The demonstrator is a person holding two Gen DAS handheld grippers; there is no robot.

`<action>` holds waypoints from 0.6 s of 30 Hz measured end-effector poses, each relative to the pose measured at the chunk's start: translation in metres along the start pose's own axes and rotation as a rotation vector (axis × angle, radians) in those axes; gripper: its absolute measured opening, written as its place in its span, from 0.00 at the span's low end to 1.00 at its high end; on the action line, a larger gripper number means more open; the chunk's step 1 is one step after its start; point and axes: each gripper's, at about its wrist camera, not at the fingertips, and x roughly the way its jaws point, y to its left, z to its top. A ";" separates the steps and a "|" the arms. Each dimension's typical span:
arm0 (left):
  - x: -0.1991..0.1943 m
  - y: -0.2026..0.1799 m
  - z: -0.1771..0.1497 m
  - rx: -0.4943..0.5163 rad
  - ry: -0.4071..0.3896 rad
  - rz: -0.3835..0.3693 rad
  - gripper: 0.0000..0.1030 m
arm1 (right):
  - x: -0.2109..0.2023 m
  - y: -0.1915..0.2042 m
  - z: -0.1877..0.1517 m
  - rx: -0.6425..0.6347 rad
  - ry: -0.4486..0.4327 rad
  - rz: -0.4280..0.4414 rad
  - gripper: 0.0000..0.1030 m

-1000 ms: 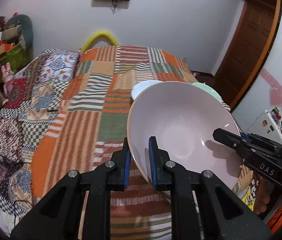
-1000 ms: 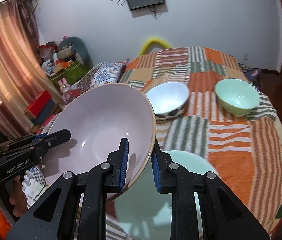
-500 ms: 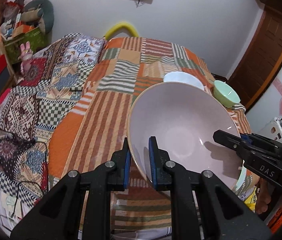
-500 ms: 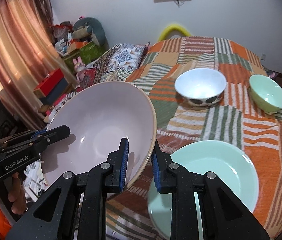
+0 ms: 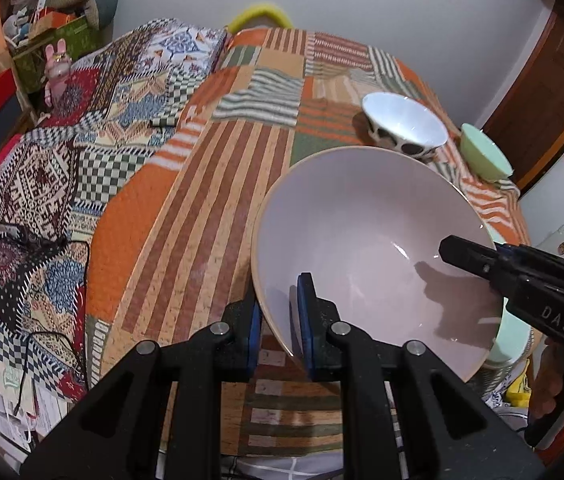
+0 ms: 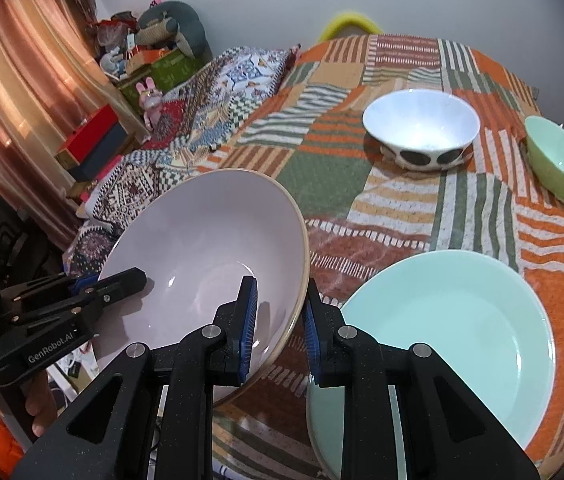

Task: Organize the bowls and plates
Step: 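Lift the pink bowl with both tools and carry it beside the plate stack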

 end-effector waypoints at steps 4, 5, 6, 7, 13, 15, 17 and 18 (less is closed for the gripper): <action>0.012 0.010 -0.004 -0.026 0.032 -0.001 0.16 | 0.014 0.001 -0.002 -0.005 0.036 -0.005 0.19; 0.015 0.012 -0.005 -0.031 0.039 0.002 0.16 | 0.018 0.002 -0.002 -0.005 0.044 -0.005 0.19; 0.018 0.015 -0.006 -0.037 0.046 0.004 0.16 | 0.021 0.002 -0.002 -0.007 0.053 -0.005 0.19; 0.020 0.016 -0.007 -0.041 0.051 0.006 0.16 | 0.025 0.003 -0.002 -0.008 0.062 -0.005 0.20; 0.031 0.027 -0.011 -0.069 0.081 0.010 0.16 | 0.043 0.005 -0.005 -0.010 0.108 0.001 0.19; 0.034 0.029 -0.012 -0.074 0.085 0.006 0.16 | 0.047 0.005 -0.005 -0.012 0.117 0.001 0.19; 0.035 0.029 -0.013 -0.072 0.082 0.008 0.16 | 0.048 0.005 -0.005 -0.012 0.121 -0.001 0.19; 0.034 0.029 -0.013 -0.068 0.078 0.012 0.16 | 0.049 0.005 -0.006 -0.013 0.121 -0.002 0.19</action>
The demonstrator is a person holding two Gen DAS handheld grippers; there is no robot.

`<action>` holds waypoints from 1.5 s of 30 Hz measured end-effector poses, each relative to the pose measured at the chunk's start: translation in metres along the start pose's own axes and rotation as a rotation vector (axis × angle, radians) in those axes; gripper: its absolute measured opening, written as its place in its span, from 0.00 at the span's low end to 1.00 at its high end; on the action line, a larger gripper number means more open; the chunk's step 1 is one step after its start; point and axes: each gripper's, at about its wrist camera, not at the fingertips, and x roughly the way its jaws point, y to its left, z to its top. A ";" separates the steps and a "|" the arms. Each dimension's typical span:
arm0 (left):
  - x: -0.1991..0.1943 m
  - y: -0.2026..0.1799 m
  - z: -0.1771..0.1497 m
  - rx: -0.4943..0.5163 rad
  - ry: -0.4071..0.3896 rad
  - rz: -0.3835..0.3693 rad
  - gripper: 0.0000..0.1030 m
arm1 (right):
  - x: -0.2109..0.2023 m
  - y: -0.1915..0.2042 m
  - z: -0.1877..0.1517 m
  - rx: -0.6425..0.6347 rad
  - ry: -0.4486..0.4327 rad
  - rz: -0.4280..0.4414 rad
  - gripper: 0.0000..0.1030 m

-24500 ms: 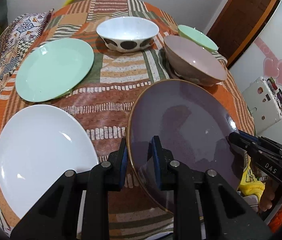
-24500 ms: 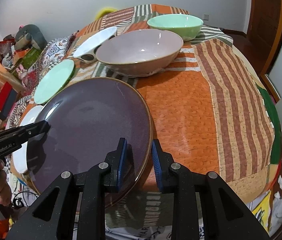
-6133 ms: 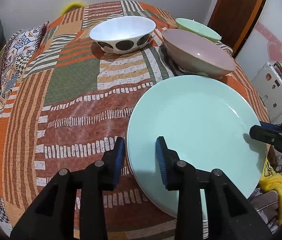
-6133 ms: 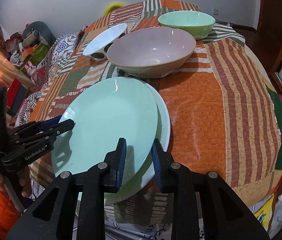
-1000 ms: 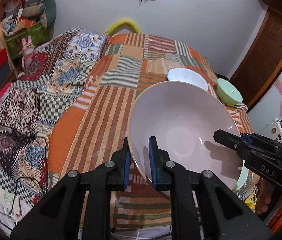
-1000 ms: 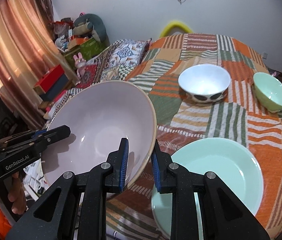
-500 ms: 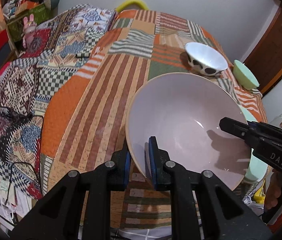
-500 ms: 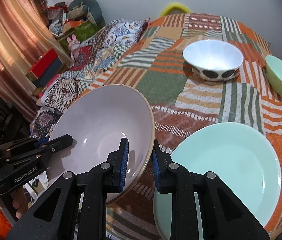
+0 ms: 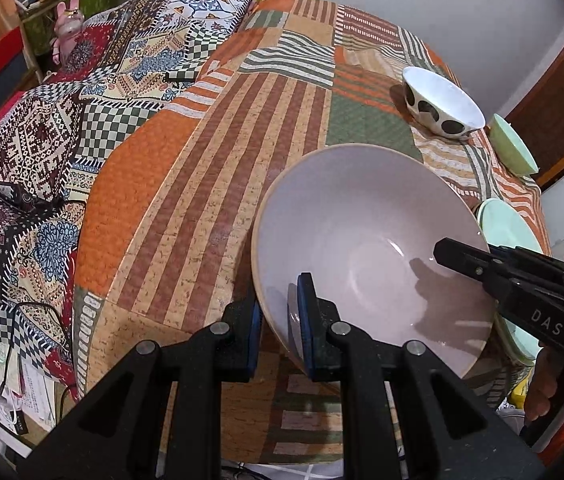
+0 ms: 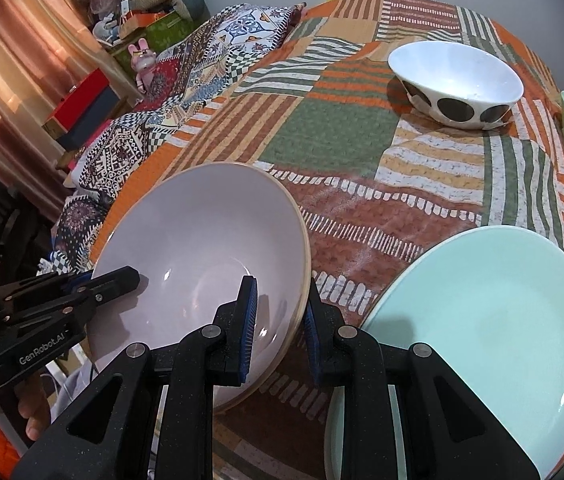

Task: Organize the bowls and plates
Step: 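Lower the pink bowl onto the quilt with both tools and open them, then move both tools toward the white bowl with black dots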

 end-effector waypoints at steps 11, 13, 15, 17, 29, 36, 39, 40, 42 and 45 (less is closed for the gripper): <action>0.001 -0.002 -0.001 -0.019 0.000 0.006 0.16 | 0.001 -0.001 -0.003 -0.003 0.012 -0.007 0.23; -0.002 -0.003 -0.001 -0.012 -0.002 0.019 0.16 | -0.002 0.000 -0.003 -0.010 0.007 -0.001 0.28; -0.006 -0.005 -0.001 -0.007 -0.012 0.030 0.16 | -0.009 0.001 -0.003 -0.017 -0.018 -0.002 0.33; -0.011 -0.005 0.000 -0.017 -0.022 0.034 0.16 | -0.016 0.002 -0.002 -0.028 -0.039 -0.010 0.37; -0.075 -0.028 0.022 0.026 -0.190 0.023 0.33 | -0.066 -0.014 0.003 -0.006 -0.167 -0.016 0.39; -0.101 -0.067 0.037 0.119 -0.276 0.012 0.42 | -0.110 -0.036 0.008 0.027 -0.281 -0.055 0.39; -0.105 -0.082 0.044 0.137 -0.296 0.004 0.47 | -0.128 -0.044 0.010 0.029 -0.328 -0.074 0.40; -0.106 -0.085 0.047 0.141 -0.299 -0.001 0.49 | -0.133 -0.045 0.010 0.029 -0.340 -0.080 0.41; -0.107 -0.092 0.054 0.150 -0.304 -0.012 0.50 | -0.145 -0.051 0.011 0.033 -0.377 -0.098 0.49; -0.112 -0.103 0.066 0.160 -0.335 -0.018 0.53 | -0.159 -0.060 0.013 0.038 -0.433 -0.118 0.55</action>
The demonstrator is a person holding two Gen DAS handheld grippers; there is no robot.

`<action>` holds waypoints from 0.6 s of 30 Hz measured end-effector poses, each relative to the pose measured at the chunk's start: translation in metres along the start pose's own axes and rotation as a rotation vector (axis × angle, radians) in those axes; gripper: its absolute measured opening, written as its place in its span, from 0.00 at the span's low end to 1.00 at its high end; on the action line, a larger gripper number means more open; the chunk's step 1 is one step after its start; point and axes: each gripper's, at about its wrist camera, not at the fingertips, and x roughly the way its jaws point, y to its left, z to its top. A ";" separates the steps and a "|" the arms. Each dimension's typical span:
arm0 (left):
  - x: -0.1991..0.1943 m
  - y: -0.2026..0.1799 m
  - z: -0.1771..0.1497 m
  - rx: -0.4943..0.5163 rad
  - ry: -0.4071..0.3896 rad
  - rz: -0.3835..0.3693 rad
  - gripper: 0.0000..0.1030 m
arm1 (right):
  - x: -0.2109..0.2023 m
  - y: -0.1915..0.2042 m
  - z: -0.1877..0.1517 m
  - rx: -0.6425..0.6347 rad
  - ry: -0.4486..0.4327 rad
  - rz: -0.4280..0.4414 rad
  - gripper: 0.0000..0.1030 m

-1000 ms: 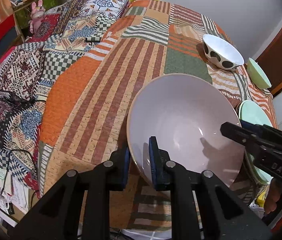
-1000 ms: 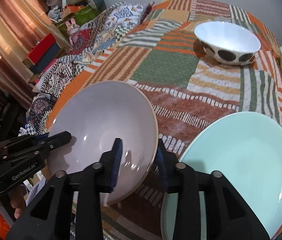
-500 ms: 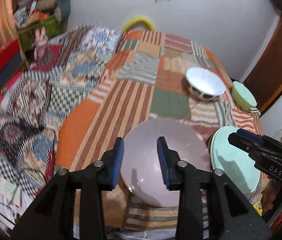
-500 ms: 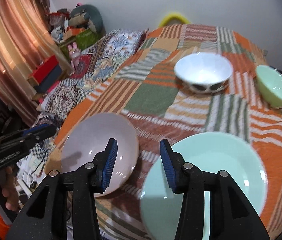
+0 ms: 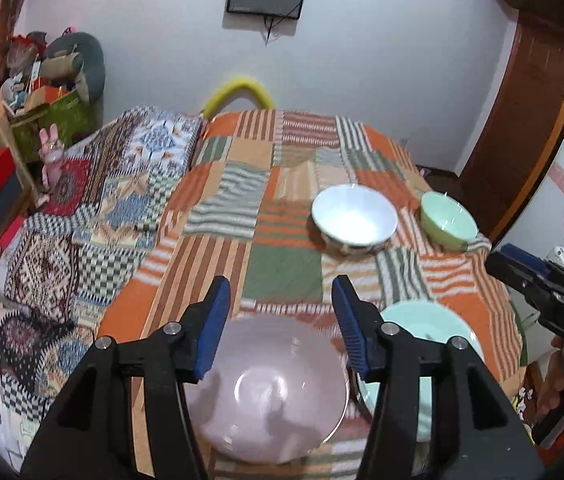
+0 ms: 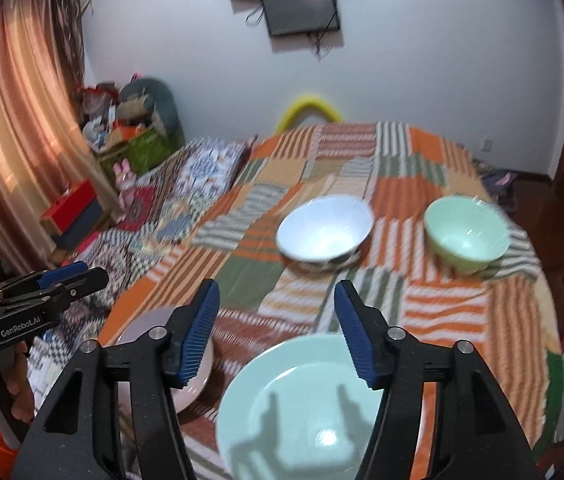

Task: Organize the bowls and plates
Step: 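Move both tools toward the white bowl with black dots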

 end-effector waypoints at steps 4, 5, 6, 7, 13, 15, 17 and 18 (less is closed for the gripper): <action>0.004 -0.013 0.021 0.024 -0.056 0.011 0.62 | 0.000 -0.014 0.012 0.007 -0.021 -0.020 0.55; 0.006 -0.015 0.026 0.029 -0.063 0.010 0.63 | 0.002 -0.019 0.015 0.011 -0.024 -0.028 0.55; 0.008 -0.017 0.029 0.031 -0.067 0.007 0.65 | 0.004 -0.023 0.018 0.015 -0.026 -0.033 0.55; 0.011 -0.020 0.035 0.035 -0.071 0.002 0.66 | 0.006 -0.026 0.021 0.019 -0.027 -0.037 0.55; 0.040 -0.029 0.063 0.044 -0.063 -0.027 0.66 | 0.017 -0.044 0.039 0.031 -0.038 -0.060 0.55; 0.051 -0.031 0.071 0.050 -0.052 -0.038 0.66 | 0.022 -0.046 0.044 0.022 -0.040 -0.072 0.55; 0.066 -0.035 0.079 0.071 -0.035 -0.044 0.66 | 0.027 -0.049 0.049 0.015 -0.038 -0.077 0.55; 0.075 -0.038 0.084 0.089 -0.022 -0.047 0.66 | 0.032 -0.051 0.052 0.014 -0.034 -0.077 0.55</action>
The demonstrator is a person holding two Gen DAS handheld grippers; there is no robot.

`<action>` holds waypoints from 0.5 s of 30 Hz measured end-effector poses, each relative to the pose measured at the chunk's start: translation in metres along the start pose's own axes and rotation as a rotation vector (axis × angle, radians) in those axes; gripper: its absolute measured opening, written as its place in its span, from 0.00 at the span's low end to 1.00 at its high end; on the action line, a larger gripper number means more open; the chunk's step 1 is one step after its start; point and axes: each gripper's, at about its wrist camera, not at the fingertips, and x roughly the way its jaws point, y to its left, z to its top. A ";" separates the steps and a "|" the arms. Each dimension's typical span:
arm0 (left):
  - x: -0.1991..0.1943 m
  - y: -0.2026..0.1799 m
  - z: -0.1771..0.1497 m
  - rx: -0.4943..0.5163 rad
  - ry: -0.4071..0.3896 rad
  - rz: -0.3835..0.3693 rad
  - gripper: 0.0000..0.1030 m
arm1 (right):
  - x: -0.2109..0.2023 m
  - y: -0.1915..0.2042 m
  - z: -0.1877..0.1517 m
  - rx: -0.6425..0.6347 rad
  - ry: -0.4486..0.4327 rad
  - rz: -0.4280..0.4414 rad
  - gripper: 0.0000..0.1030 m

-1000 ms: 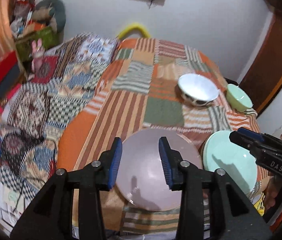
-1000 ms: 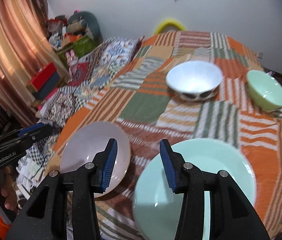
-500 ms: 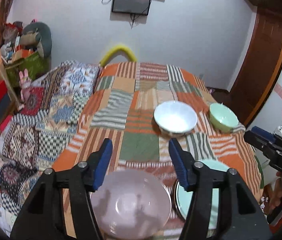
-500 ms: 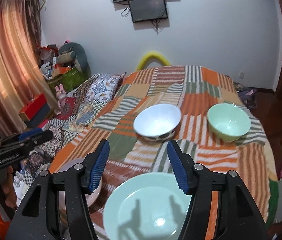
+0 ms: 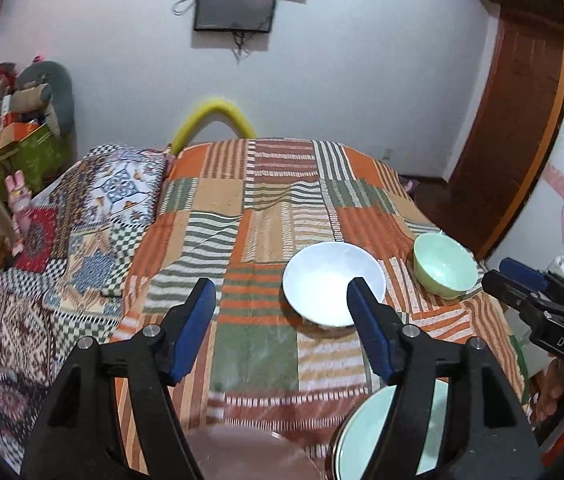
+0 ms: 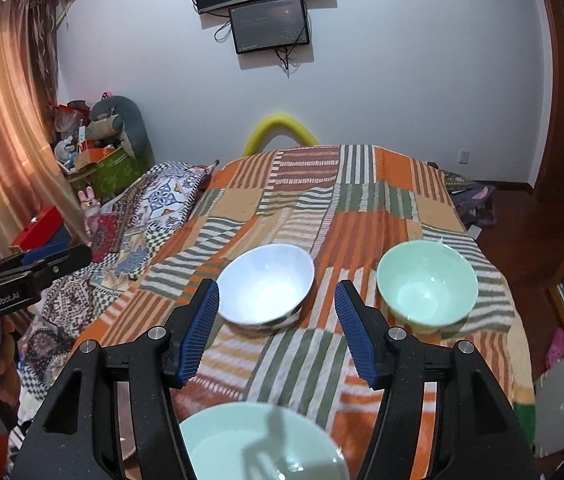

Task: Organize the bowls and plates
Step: 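Move both tools toward the white bowl with black dots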

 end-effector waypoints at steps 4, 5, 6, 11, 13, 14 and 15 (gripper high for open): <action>0.031 -0.003 0.010 0.022 0.028 -0.020 0.66 | 0.017 -0.006 0.006 0.010 0.021 0.009 0.55; 0.039 -0.003 0.011 0.019 0.038 -0.025 0.66 | 0.022 -0.008 0.007 0.012 0.027 0.012 0.55; 0.047 -0.002 0.012 0.015 0.049 -0.030 0.66 | 0.030 -0.011 0.008 0.013 0.040 0.003 0.55; 0.095 -0.001 0.015 0.035 0.127 -0.036 0.66 | 0.065 -0.021 0.008 0.004 0.099 -0.045 0.55; 0.117 0.000 0.014 0.047 0.162 -0.023 0.66 | 0.076 -0.026 0.008 0.011 0.120 -0.046 0.55; 0.126 0.001 0.013 0.050 0.177 -0.018 0.66 | 0.083 -0.028 0.007 0.015 0.133 -0.044 0.55; 0.135 0.002 0.013 0.053 0.192 -0.016 0.66 | 0.087 -0.029 0.007 0.018 0.140 -0.042 0.55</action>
